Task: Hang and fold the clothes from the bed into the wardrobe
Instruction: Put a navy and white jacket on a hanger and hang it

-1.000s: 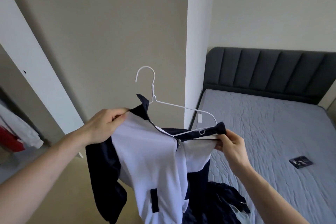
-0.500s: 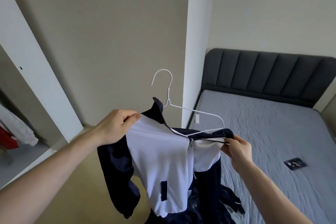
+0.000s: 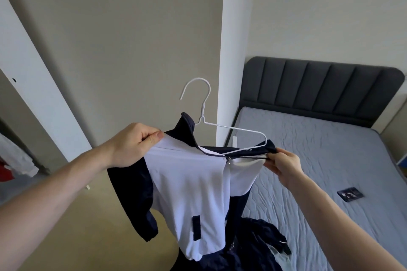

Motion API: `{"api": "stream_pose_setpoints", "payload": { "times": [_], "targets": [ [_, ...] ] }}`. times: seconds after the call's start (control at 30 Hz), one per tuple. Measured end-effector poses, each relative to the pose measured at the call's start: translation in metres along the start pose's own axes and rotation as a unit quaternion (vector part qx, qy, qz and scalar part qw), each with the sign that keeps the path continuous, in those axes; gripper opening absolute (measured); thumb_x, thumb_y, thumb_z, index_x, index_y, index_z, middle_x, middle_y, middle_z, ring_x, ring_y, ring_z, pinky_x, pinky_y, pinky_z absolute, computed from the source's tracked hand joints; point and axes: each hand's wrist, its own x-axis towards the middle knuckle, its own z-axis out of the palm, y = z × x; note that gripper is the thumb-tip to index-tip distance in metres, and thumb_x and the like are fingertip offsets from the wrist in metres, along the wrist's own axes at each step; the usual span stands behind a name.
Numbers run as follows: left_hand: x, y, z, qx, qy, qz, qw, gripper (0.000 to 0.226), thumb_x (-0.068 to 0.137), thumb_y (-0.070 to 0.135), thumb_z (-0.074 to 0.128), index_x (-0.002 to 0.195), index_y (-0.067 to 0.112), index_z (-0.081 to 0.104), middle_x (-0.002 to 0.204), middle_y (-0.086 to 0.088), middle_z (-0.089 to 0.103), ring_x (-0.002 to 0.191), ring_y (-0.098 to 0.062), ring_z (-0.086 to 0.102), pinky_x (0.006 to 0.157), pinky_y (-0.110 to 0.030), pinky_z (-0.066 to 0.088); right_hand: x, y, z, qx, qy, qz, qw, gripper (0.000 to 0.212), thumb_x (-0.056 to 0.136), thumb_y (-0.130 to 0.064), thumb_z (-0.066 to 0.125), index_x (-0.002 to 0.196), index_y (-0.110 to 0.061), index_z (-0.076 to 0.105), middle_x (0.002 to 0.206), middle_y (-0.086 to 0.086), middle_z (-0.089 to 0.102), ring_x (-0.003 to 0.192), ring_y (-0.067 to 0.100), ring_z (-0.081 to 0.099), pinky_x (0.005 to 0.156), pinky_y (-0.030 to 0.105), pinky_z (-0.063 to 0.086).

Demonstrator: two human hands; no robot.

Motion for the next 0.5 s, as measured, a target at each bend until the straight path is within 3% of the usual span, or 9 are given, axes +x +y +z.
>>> {"api": "stream_pose_setpoints", "payload": {
  "times": [0.13,0.33,0.5],
  "targets": [
    [-0.006,-0.003,-0.007,-0.030,0.010,-0.021,0.999,0.048,0.100,0.047,0.043,0.064,0.023,0.024,0.064,0.009,0.019,0.058,-0.012,0.019,0.053,-0.028,0.018,-0.001,-0.003,0.007,0.008,-0.014,0.015,1.000,0.030,0.094,0.014,0.054,0.094,-0.007,0.075,0.072,0.004,0.078,0.061,0.014,0.075,0.053,0.021,0.059],
    [-0.014,-0.004,-0.010,-0.065,0.011,-0.046,0.997,0.049,0.100,0.048,0.044,0.065,0.021,0.022,0.067,0.005,0.018,0.061,-0.014,0.017,0.054,-0.027,0.017,-0.004,-0.006,0.014,0.011,-0.027,0.031,0.999,0.026,0.093,0.014,0.058,0.094,-0.006,0.075,0.094,0.013,0.075,0.073,0.019,0.072,0.055,0.020,0.059],
    [-0.019,-0.014,-0.014,-0.061,-0.011,-0.088,0.994,0.050,0.098,0.050,0.044,0.065,0.024,0.018,0.067,0.004,0.015,0.060,-0.015,0.015,0.054,-0.029,0.015,-0.008,-0.010,0.013,0.034,-0.031,0.034,0.998,0.023,0.090,0.014,0.061,0.090,-0.004,0.075,0.085,0.013,0.077,0.059,0.014,0.074,0.054,0.017,0.058]
  ]
}}
